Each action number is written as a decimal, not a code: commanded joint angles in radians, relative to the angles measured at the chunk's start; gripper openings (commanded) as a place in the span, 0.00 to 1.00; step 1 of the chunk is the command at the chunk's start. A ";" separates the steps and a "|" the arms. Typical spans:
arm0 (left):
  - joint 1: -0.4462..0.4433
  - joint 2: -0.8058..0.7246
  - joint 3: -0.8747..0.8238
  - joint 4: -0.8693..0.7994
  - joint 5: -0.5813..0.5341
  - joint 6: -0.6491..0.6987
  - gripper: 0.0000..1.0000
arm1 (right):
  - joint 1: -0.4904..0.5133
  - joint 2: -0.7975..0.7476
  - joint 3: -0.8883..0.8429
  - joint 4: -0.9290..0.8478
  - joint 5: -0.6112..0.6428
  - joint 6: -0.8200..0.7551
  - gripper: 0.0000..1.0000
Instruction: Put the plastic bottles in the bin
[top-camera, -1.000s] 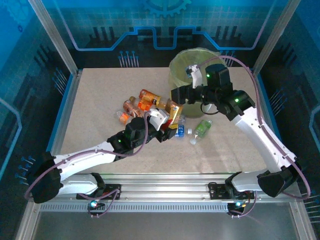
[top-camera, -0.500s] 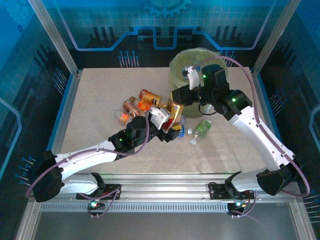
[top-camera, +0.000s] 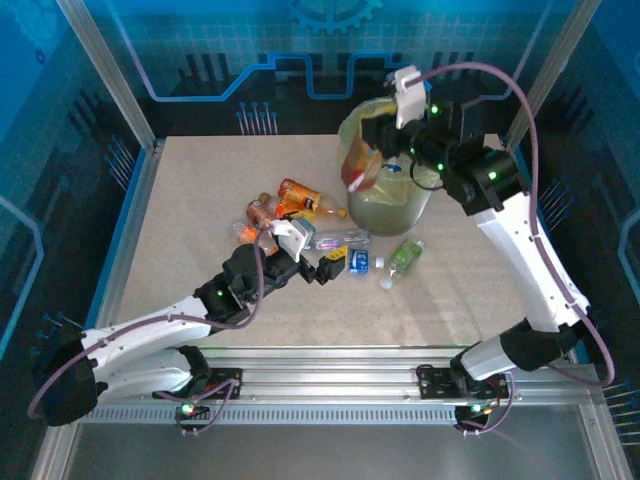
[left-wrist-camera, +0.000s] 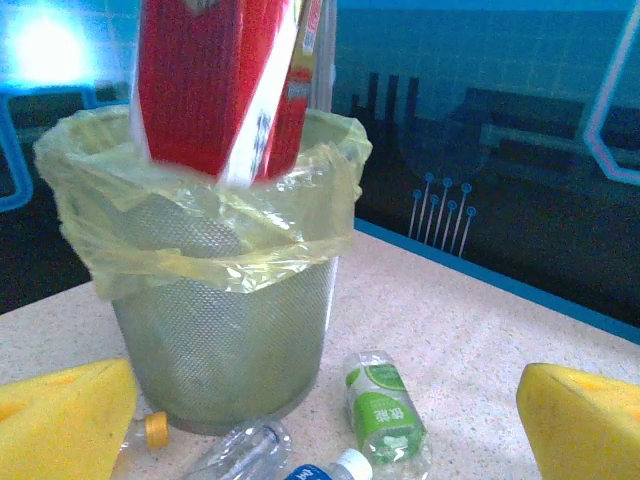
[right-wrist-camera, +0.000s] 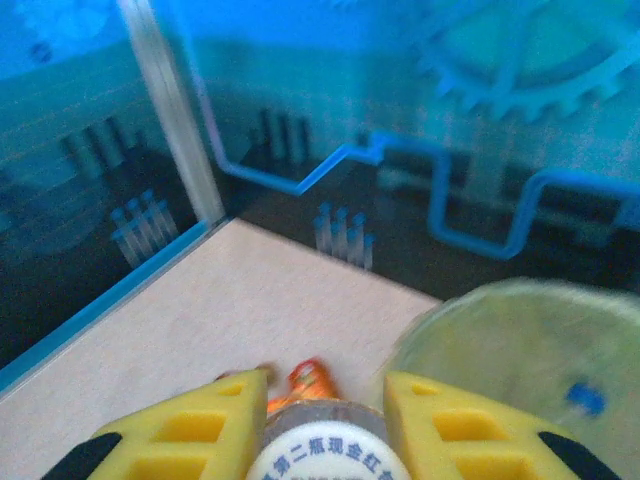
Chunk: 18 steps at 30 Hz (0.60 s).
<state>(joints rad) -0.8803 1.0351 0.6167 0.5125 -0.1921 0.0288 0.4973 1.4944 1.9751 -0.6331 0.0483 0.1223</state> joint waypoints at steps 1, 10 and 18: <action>-0.005 -0.037 -0.034 0.046 -0.070 -0.015 0.99 | -0.052 0.087 0.128 0.034 0.141 -0.076 0.01; -0.002 -0.078 -0.072 0.042 -0.169 -0.032 0.99 | -0.136 0.356 0.314 0.101 0.338 -0.162 0.00; 0.012 -0.096 -0.082 0.000 -0.231 -0.057 0.99 | -0.156 0.468 0.296 0.162 0.394 -0.211 0.00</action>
<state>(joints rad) -0.8776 0.9638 0.5549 0.5205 -0.3763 -0.0013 0.3569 1.9610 2.2620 -0.5449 0.3832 -0.0505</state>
